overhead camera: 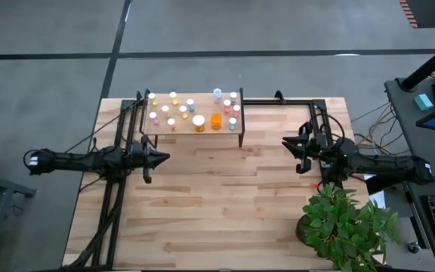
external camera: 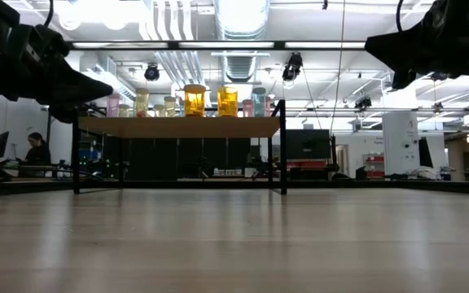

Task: Pick and place medicine bottles onto shelf by color
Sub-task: Return to Home Position

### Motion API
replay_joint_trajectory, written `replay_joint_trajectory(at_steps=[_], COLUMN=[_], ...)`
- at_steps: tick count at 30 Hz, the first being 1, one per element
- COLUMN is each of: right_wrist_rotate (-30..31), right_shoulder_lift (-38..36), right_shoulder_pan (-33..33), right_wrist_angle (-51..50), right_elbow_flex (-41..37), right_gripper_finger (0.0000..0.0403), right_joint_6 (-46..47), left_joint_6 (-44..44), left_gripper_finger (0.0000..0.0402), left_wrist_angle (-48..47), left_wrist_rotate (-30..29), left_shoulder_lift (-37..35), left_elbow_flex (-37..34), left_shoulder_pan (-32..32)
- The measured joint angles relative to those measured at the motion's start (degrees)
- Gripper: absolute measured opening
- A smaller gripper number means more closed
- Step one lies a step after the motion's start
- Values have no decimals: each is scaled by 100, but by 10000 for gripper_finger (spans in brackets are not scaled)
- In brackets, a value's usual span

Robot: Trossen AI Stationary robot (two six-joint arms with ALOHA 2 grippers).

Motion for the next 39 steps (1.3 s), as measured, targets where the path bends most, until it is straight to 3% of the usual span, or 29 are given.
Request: replay_joint_trajectory(at_steps=[39], right_wrist_rotate=[-4], right_shoulder_lift=[0], right_shoulder_pan=[1], right_wrist_angle=[-69], right_elbow_flex=[-4], right_gripper_finger=[63], right_joint_6=[0], left_joint_6=[2], left_gripper_finger=[0], left_wrist_angle=[-7], left_wrist_rotate=[2], left_shoulder_lift=[271], left_elbow_flex=[-14], left_shoulder_pan=[0])
